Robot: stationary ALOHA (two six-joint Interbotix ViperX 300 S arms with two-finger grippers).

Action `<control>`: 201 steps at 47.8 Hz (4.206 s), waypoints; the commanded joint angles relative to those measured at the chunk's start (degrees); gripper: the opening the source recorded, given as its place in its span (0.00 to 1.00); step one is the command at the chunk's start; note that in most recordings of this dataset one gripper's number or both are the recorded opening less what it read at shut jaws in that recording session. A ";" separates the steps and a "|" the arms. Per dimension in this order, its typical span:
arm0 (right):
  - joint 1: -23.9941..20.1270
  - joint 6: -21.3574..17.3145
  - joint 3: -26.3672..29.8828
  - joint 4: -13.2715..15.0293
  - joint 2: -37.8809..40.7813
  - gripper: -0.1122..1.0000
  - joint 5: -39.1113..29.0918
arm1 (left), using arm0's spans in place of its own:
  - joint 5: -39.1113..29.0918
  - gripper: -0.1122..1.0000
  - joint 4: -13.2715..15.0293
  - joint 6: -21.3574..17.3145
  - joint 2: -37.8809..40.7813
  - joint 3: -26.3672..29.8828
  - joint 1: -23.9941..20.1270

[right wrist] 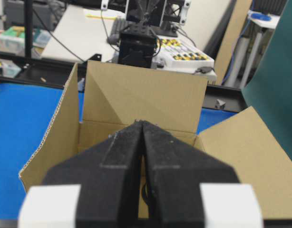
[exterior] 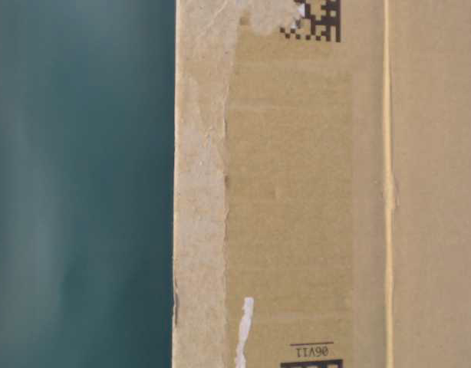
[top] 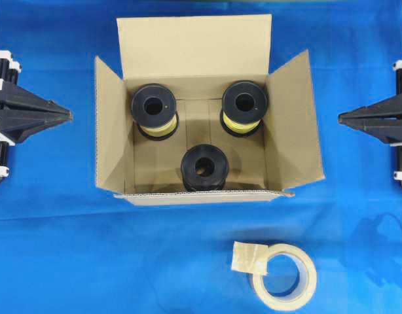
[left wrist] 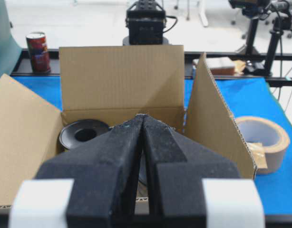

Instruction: Close the cardboard box.

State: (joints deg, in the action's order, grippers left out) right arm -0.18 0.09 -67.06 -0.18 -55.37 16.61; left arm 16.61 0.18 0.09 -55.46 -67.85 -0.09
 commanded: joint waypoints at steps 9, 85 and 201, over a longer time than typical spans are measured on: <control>0.44 -0.53 1.85 -0.62 -0.97 0.10 -3.08 | -4.31 0.10 1.85 0.09 -1.93 0.97 0.62; 3.16 -0.88 -6.42 -10.20 18.63 0.10 3.60 | 5.98 0.10 2.11 4.39 22.32 -4.13 0.53; 1.32 -0.88 15.12 -10.20 49.57 0.10 12.39 | 10.37 0.10 1.93 -5.10 57.92 30.32 -11.43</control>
State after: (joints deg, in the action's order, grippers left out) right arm 1.41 -0.70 -53.09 -10.20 -5.36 28.48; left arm 26.72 2.11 -4.92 2.81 -39.46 -11.51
